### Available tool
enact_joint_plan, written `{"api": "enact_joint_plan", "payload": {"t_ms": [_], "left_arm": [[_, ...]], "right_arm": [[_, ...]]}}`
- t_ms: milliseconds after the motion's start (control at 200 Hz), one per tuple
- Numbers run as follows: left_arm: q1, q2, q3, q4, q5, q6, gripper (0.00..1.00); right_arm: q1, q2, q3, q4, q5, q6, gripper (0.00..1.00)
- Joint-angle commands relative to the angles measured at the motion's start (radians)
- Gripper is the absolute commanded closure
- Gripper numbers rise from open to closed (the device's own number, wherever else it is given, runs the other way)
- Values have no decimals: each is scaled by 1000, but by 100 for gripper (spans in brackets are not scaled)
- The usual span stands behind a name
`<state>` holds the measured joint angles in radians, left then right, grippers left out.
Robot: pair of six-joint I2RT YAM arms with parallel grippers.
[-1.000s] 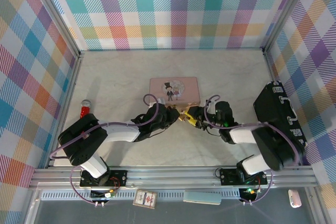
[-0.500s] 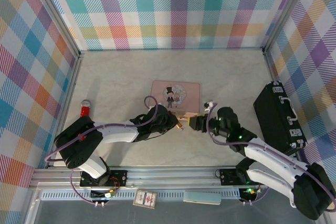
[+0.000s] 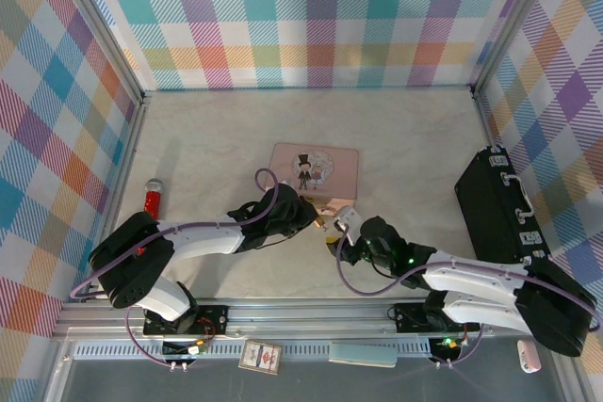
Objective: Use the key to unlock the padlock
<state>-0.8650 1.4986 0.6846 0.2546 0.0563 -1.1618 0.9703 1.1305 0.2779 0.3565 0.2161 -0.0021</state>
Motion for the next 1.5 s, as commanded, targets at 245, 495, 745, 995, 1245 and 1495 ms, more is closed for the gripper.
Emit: {"api": "enact_joint_plan", "payload": {"t_ms": [245, 495, 745, 995, 1245, 1495], "left_arm": [[7, -48, 35, 61, 34, 17, 100], [3, -34, 32, 80, 42, 13, 100], [-1, -28, 33, 86, 44, 10, 100], [-3, -30, 27, 93, 42, 10, 100], [-2, -28, 21, 105, 36, 26, 100], [1, -16, 16, 110, 27, 45, 99]], "right_arm": [[12, 145, 33, 209, 92, -87, 61], [14, 174, 55, 219, 77, -79, 67], [13, 216, 76, 224, 95, -47, 82], [-9, 178, 71, 214, 13, 24, 98], [-125, 118, 92, 140, -348, 203, 100], [-158, 90, 72, 140, -382, 302, 100]]}}
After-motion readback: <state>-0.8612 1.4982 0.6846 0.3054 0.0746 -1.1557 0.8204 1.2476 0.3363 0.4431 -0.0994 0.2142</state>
